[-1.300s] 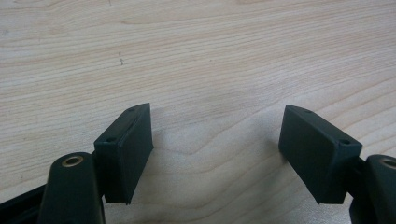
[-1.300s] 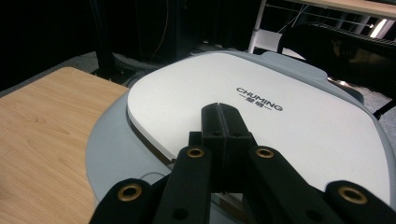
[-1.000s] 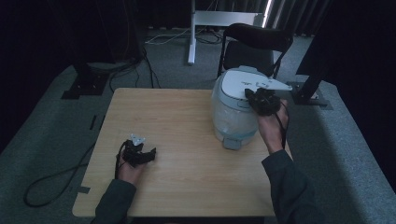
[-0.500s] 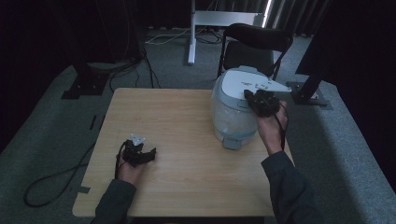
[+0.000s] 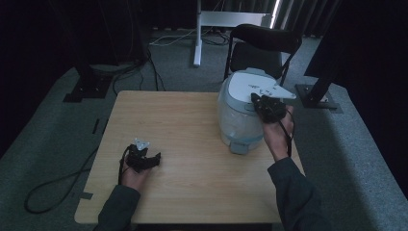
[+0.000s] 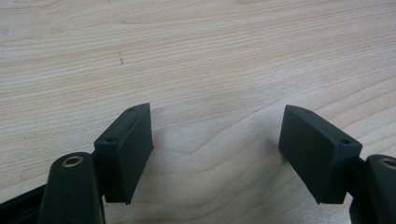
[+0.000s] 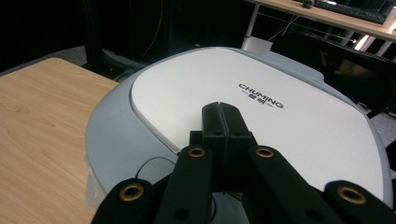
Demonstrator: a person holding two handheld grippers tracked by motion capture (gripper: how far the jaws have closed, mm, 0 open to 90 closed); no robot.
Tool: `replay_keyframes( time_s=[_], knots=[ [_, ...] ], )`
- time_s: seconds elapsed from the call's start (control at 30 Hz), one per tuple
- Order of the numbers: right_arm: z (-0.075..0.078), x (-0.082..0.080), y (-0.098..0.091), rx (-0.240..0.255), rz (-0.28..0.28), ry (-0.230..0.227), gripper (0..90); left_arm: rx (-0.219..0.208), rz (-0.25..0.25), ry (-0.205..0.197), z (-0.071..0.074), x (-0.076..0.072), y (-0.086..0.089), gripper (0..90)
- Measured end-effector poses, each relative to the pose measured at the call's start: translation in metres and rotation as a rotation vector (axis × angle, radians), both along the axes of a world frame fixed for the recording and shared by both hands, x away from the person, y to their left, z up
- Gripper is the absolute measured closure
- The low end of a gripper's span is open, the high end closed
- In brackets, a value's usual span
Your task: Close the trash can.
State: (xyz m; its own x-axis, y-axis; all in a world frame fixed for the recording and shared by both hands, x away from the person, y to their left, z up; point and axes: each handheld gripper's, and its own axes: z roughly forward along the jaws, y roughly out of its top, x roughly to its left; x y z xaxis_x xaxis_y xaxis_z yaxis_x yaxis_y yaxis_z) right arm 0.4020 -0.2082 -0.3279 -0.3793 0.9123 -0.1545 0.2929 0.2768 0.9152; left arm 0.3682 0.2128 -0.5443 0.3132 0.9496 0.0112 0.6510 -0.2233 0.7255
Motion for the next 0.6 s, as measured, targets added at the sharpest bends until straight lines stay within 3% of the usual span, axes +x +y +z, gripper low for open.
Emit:
replay_keyframes(
  time_s=[0.27, 0.6],
  knots=[
    [-0.0021, -0.0009, -0.0001, 0.023, -0.011, -0.007, 90.0, -0.001, 0.001, 0.000, 0.0000, -0.0008, -0.0004, 25.9],
    [-0.0034, -0.0030, 0.0023, 0.018, -0.023, -0.017, 90.0, 0.000, 0.001, -0.001, 0.0000, -0.0011, -0.0005, 25.9]
  ],
)
